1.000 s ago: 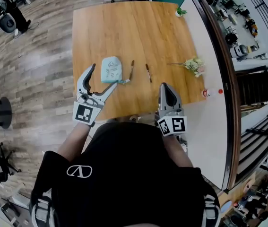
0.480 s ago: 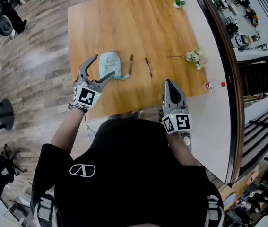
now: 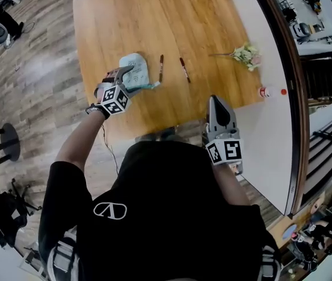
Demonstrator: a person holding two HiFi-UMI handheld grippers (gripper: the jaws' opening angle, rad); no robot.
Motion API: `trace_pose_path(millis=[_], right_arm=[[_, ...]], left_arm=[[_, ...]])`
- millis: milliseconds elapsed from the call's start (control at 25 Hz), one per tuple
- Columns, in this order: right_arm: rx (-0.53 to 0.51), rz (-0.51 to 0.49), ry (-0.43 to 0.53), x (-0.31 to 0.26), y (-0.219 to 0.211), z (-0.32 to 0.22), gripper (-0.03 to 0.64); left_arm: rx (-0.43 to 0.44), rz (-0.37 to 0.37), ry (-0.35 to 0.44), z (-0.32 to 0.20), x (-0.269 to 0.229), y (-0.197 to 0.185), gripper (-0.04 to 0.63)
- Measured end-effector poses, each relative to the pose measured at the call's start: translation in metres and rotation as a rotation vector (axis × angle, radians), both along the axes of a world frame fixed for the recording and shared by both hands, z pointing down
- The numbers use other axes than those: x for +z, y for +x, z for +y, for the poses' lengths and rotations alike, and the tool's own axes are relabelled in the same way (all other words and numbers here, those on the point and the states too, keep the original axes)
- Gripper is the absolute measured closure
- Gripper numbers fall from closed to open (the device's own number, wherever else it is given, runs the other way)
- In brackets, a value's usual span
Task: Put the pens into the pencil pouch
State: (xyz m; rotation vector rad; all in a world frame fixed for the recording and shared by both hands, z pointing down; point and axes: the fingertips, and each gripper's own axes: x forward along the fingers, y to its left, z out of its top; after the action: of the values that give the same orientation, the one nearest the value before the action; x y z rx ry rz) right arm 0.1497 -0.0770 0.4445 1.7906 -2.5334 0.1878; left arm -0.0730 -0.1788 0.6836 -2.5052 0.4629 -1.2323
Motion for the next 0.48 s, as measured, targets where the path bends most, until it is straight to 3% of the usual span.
trace_pose_path(millis=[280,480], right_arm=[[0.032,0.008,-0.041,0.014,0.011,-0.001,0.618],[0.041,0.010,-0.071,0.026,0.010,-0.001,0.618]], left_arm=[[0.026,-0.168,-0.158,-0.001,0.080,-0.014,0.215],[0.080,-0.282,-0.200,0.007,0.118,-0.027,0.216]])
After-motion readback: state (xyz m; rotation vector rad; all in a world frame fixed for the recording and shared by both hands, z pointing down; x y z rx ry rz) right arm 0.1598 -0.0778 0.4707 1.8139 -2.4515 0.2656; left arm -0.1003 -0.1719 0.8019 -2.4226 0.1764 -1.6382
